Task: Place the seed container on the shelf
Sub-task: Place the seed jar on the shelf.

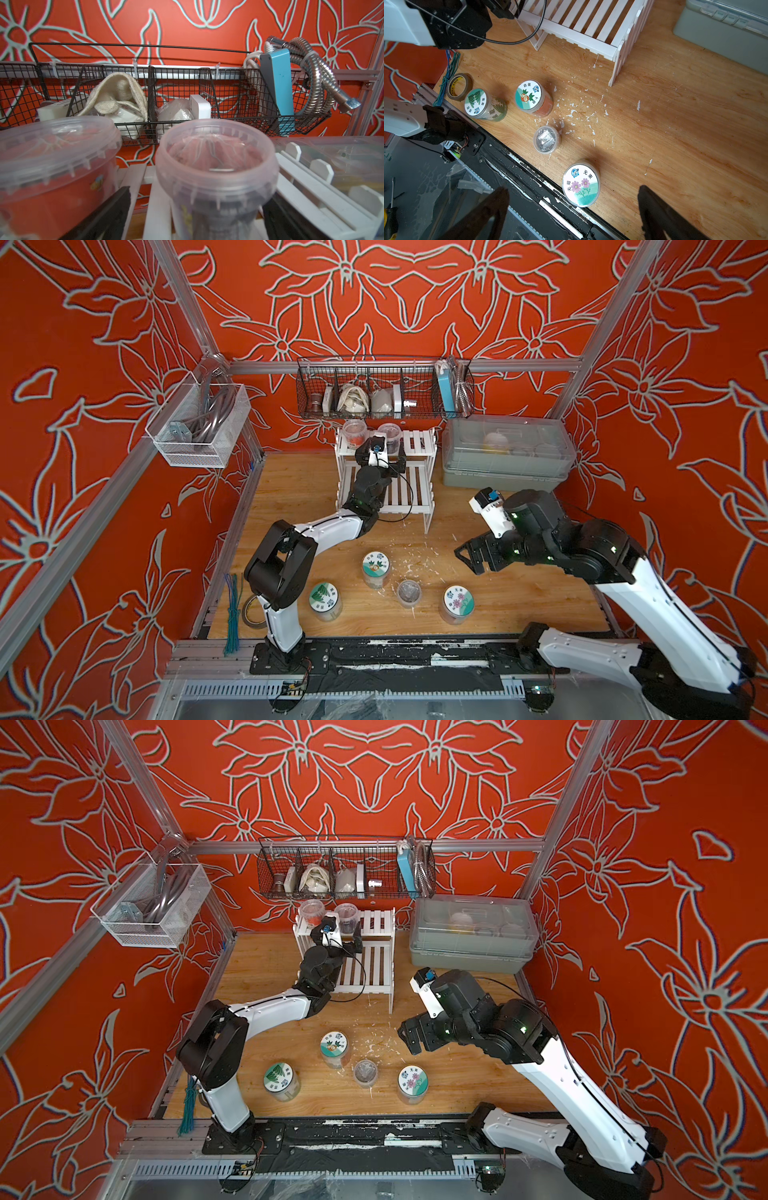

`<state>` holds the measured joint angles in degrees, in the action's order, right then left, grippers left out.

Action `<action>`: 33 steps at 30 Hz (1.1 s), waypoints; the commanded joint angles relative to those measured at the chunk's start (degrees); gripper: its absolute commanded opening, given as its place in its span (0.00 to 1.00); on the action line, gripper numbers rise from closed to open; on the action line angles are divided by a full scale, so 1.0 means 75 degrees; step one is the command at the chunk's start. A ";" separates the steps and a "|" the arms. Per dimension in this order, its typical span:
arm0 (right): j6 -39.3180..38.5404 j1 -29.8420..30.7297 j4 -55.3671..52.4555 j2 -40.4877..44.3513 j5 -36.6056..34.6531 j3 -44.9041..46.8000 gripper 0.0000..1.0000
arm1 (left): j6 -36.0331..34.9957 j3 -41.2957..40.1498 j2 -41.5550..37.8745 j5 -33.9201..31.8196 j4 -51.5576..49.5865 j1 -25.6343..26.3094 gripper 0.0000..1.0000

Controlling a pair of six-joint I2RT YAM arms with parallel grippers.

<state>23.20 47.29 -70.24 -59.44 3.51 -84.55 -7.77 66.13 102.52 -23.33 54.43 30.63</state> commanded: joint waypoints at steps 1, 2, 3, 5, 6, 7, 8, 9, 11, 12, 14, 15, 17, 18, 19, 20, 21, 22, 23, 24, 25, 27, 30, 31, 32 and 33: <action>0.0082 -0.0024 0.0040 0.0045 0.0066 0.0071 1.00 | -0.0089 -0.0103 -0.0455 -0.0059 0.0167 0.0084 0.97; 0.0082 -0.0033 0.0048 0.0049 0.0073 0.0068 1.00 | -0.0099 -0.0151 -0.0501 -0.0096 0.0182 0.0087 0.97; 0.0094 -0.0033 0.0042 0.0055 0.0080 0.0065 1.00 | -0.0107 -0.0194 -0.0541 -0.0104 0.0171 0.0094 0.96; 0.0094 -0.0027 0.0042 0.0057 0.0077 0.0081 1.00 | -0.0112 -0.0261 -0.0617 -0.0131 0.0157 0.0095 0.91; 0.0105 -0.0032 0.0044 0.0052 0.0086 0.0081 1.00 | -0.0111 -0.0306 -0.0652 -0.0136 0.0170 0.0088 0.89; 0.0106 -0.0029 0.0050 0.0051 0.0100 0.0077 1.00 | -0.0112 -0.0329 -0.0673 -0.0137 0.0172 0.0097 0.87; 0.0097 -0.0024 0.0055 0.0054 0.0098 0.0074 1.00 | -0.0124 -0.0344 -0.0685 -0.0137 0.0165 0.0093 0.84; 0.0106 -0.0032 0.0050 0.0053 0.0116 0.0085 1.00 | -0.0124 -0.0344 -0.0685 -0.0152 0.0148 0.0090 0.81; 0.0106 -0.0028 0.0058 0.0071 0.0124 0.0093 0.99 | -0.0153 -0.0322 -0.0646 -0.0181 0.0131 0.0088 0.76; 0.0106 -0.0034 0.0065 0.0064 0.0127 0.0098 1.00 | -0.0171 -0.0299 -0.0604 -0.0193 0.0136 0.0088 0.74; 0.0106 -0.0031 0.0087 0.0080 0.0147 0.0124 1.00 | -0.0182 -0.0268 -0.0549 -0.0206 0.0165 0.0091 0.69; 0.0106 -0.0035 0.0105 0.0091 0.0146 0.0138 1.00 | -0.0192 -0.0257 -0.0513 -0.0214 0.0203 0.0090 0.68; 0.0105 -0.0030 0.0099 0.0086 0.0143 0.0156 1.00 | -0.0218 -0.0208 -0.0452 -0.0202 0.0207 0.0095 0.68; 0.0106 -0.0035 0.0100 0.0093 0.0152 0.0168 1.00 | -0.0218 -0.0175 -0.0419 -0.0197 0.0183 0.0088 0.68; 0.0104 -0.0033 0.0099 0.0091 0.0142 0.0166 1.00 | -0.0218 -0.0152 -0.0395 -0.0195 0.0163 0.0093 0.68; 0.0104 -0.0027 0.0097 0.0097 0.0142 0.0188 1.00 | -0.0218 -0.0117 -0.0364 -0.0182 0.0152 0.0088 0.67; 0.0105 -0.0035 0.0101 0.0089 0.0146 0.0199 1.00 | -0.0225 -0.0089 -0.0328 -0.0166 0.0163 0.0090 0.67; 0.0106 -0.0024 0.0103 0.0098 0.0131 0.0211 1.00 | -0.0238 -0.0055 -0.0282 -0.0161 0.0170 0.0088 0.67; 0.0095 -0.0041 0.0101 0.0094 0.0131 0.0208 1.00 | -0.0253 -0.0003 -0.0243 -0.0163 0.0160 0.0088 0.66; 0.0094 -0.0035 0.0096 0.0097 0.0129 0.0216 1.00 | -0.0265 0.0047 -0.0192 -0.0161 0.0148 0.0088 0.66; 0.0094 -0.0039 0.0107 0.0098 0.0125 0.0213 1.00 | -0.0265 0.0097 -0.0154 -0.0169 0.0136 0.0076 0.66; 0.0080 -0.0036 0.0097 0.0102 0.0114 0.0225 1.00 | -0.0300 0.0252 -0.0037 -0.0162 0.0062 0.0067 0.66; 0.0071 -0.0045 0.0085 0.0109 0.0096 0.0238 1.00 | -0.0265 0.0410 0.0071 -0.0151 -0.0028 0.0031 0.66; 0.0066 -0.0038 0.0085 0.0123 0.0084 0.0255 1.00 | -0.0256 0.0434 0.0094 -0.0150 -0.0028 0.0017 0.66; 0.0059 -0.0036 0.0095 0.0131 0.0084 0.0263 1.00 | -0.0244 0.0462 0.0123 -0.0154 -0.0048 0.0007 0.66; 0.0059 -0.0039 0.0096 0.0138 0.0083 0.0273 1.00 | -0.0230 0.0497 0.0150 -0.0138 -0.0072 -0.0002 0.66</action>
<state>23.33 47.27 -69.84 -59.13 4.16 -83.37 -9.17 68.31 102.67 -24.32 53.82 31.05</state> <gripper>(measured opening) 0.994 0.665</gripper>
